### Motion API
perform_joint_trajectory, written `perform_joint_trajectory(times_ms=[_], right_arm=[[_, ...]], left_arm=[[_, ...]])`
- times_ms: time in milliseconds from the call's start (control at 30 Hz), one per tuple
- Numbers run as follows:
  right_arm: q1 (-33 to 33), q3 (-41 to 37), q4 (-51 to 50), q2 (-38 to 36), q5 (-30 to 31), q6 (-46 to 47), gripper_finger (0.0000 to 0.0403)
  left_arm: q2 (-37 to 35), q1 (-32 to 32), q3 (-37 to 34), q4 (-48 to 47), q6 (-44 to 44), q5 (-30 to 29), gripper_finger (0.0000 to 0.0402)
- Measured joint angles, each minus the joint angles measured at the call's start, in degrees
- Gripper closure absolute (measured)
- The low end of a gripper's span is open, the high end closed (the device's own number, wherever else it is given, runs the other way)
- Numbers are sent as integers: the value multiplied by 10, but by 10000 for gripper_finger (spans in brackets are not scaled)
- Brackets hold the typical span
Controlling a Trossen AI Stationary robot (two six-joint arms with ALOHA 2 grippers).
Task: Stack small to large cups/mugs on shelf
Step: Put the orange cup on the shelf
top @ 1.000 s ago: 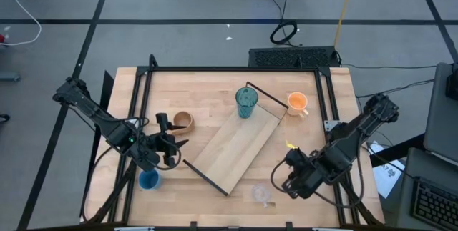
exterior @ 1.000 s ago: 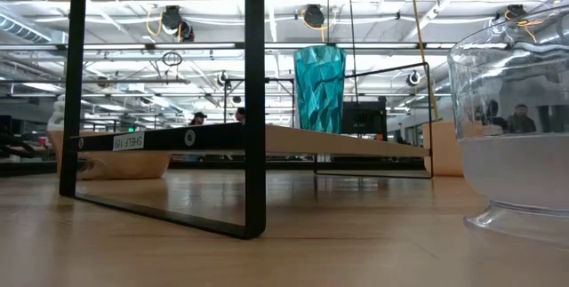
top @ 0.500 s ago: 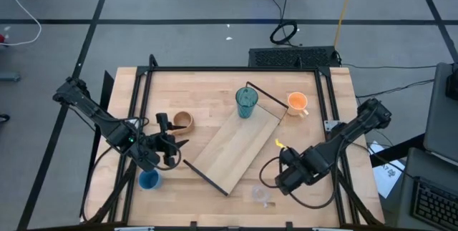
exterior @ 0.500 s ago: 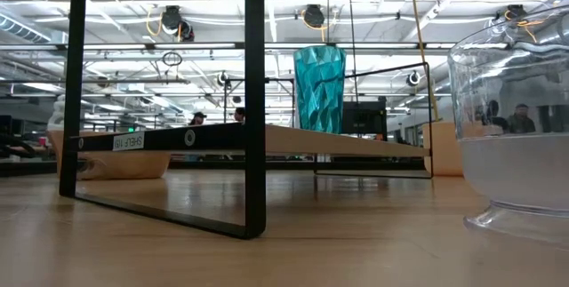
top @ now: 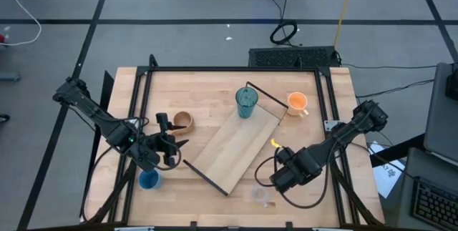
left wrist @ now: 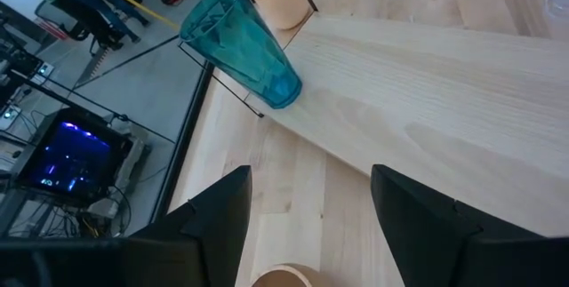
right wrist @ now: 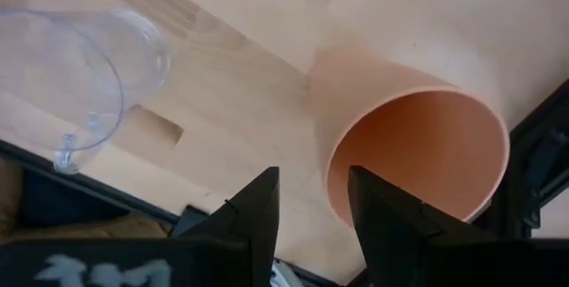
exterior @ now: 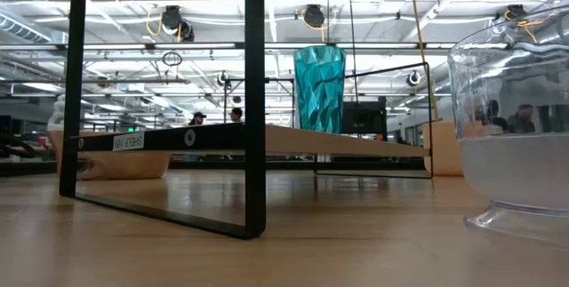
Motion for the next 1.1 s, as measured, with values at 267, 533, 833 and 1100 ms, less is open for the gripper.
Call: perform_joint_trajectory(times_ms=[267, 533, 833, 1100], right_arm=[[0, -43, 33, 1, -2, -2, 275], [0, -58, 44, 0, -2, -5, 293], [0, -59, 56, 0, -2, -34, 395], [0, -52, 67, -8, -2, -45, 400]], left_arm=[[0, 0, 0, 0, 1, 0, 167], [0, 0, 0, 0, 1, 0, 167], [0, 0, 0, 0, 0, 0, 167], [0, 0, 0, 0, 0, 0, 167]])
